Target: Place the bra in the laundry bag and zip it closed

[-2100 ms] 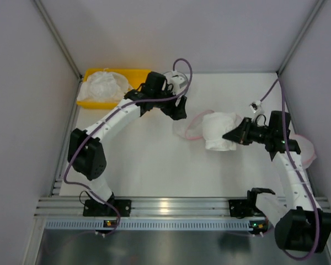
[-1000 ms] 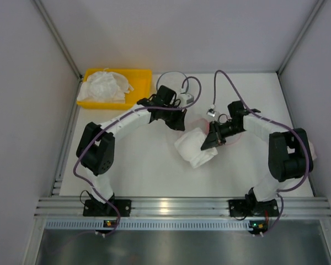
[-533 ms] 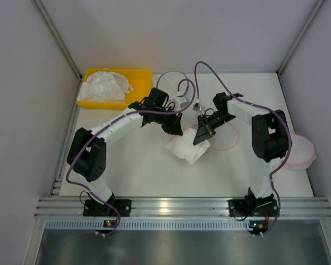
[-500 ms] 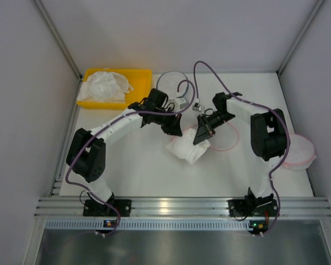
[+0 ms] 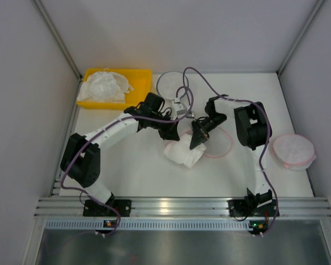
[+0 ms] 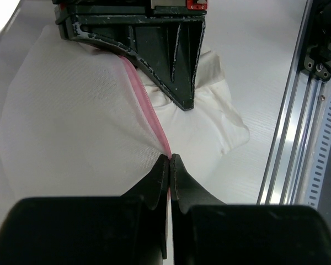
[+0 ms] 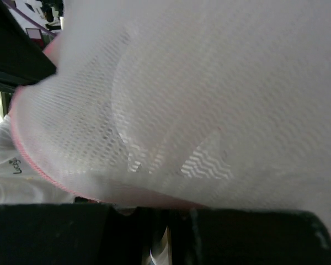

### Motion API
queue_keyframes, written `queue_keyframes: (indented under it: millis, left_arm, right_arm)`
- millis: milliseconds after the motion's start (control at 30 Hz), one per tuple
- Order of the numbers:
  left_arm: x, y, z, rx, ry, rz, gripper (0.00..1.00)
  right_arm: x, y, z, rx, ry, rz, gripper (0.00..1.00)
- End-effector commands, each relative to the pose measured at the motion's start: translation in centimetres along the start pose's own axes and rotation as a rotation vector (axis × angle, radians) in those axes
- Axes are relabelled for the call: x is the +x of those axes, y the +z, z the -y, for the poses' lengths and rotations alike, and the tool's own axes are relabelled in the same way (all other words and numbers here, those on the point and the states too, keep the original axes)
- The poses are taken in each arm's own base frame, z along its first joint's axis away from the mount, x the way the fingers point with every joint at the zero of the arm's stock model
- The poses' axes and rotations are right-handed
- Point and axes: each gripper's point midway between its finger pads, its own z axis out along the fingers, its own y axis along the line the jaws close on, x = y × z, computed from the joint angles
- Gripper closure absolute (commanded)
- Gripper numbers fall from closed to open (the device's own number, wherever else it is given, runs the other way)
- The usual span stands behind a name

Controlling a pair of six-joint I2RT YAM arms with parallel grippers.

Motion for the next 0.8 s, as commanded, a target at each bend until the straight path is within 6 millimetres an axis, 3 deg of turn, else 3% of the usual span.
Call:
queue_keyframes:
  millis: [0,167,267,300,367,400,433,467,500,533,567,600,667,767]
  left_arm:
    - [-0.2,-0.9,1.4,0.047,0.05,0.028,1.0]
    - [1.8,-1.1,1.8,0.046,0.015,0.004,1.0]
    - [2.0,-1.4,1.9,0.05,-0.035,0.01,1.0]
    - [2.2,-1.3,1.7,0.063,-0.078,0.007,1.0]
    - [1.9,-1.6,1.4,0.101,-0.174,0.025,1.0]
    - [1.9,-1.5,0.9,0.11,-0.215,0.026,1.0]
    - [1.8,-1.8,0.3,0.108,-0.286,0.033,1.0]
    - [2.0,-1.6,0.0,0.121,-0.321,0.031,1.0]
    - [1.3,-1.9,0.1,0.152,-0.344,0.047,1.0]
    - [1.2,-2.1,-0.1,0.16,-0.369,0.054,1.0]
    - [1.0,-2.2,0.1,0.172,-0.405,0.054,1.0]
    - [0.8,-2.1,0.3,0.195,-0.419,0.054,1.0]
    - [0.6,-2.1,0.4,0.207,-0.46,0.052,1.0]
    - [0.8,-1.9,0.4,0.222,-0.513,0.048,1.0]
  right_arm:
    - [-2.4,-0.2,-3.0,-0.043,-0.03,0.047,1.0]
    - [-4.5,-1.8,-3.3,-0.04,-0.042,0.131,1.0]
    - [-4.8,-2.6,-2.9,-0.042,0.002,0.179,1.0]
    - [-5.9,-2.8,-2.0,-0.019,-0.05,0.216,1.0]
    - [-6.8,-3.3,-1.7,-0.008,0.014,0.272,1.0]
    - [-8.6,-3.8,-0.9,0.029,-0.075,0.322,1.0]
    - [-9.5,-4.2,-1.8,0.019,-0.008,0.357,1.0]
    - [-9.1,-3.8,-1.3,0.012,0.04,0.377,1.0]
    - [-10.0,-4.0,-1.0,0.036,0.037,0.429,1.0]
    - [-12.8,-5.3,-2.9,0.023,-0.019,0.546,1.0]
    - [-12.0,-4.6,-2.1,0.017,0.029,0.592,1.0]
    - [-12.8,-5.0,-2.1,0.026,0.045,0.664,1.0]
    - [-14.7,-5.6,-4.3,-0.075,0.091,0.791,1.0]
    - [-15.1,-5.2,-4.5,-0.153,0.185,0.864,1.0]
